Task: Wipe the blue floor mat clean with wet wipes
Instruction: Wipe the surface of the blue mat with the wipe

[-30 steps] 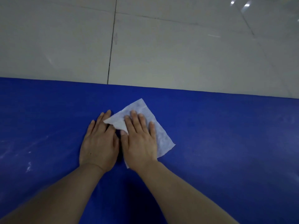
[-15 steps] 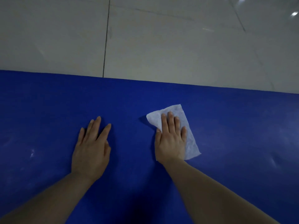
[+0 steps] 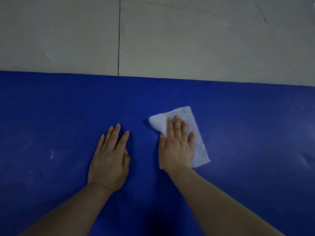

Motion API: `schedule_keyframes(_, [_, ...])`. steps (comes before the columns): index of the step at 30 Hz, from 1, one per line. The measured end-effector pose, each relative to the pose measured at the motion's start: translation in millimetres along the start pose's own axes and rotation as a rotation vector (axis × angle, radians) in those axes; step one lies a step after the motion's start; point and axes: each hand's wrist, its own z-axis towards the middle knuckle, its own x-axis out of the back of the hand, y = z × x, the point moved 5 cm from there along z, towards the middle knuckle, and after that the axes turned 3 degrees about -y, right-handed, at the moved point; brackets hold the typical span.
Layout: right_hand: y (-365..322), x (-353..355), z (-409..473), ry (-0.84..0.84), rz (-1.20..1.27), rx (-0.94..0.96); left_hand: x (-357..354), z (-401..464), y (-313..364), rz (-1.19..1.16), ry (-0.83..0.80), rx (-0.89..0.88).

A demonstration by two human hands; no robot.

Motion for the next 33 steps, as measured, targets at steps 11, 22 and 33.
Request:
schedule_keyframes(11, [59.5, -0.1, -31.3, 0.005, 0.054, -0.085, 5.4, -5.2, -0.3, -0.062, 0.019, 0.013])
schedule_keyframes(22, [-56.5, -25.9, -98.6, -0.034, 0.026, 0.312, 5.0, -10.6, 0.4, -0.136, 0.004, 0.009])
schedule_keyframes(33, [68.7, -8.7, -85.8, -0.069, 0.087, -0.238, 0.6, -86.1, 2.5, 0.073, -0.101, -0.214])
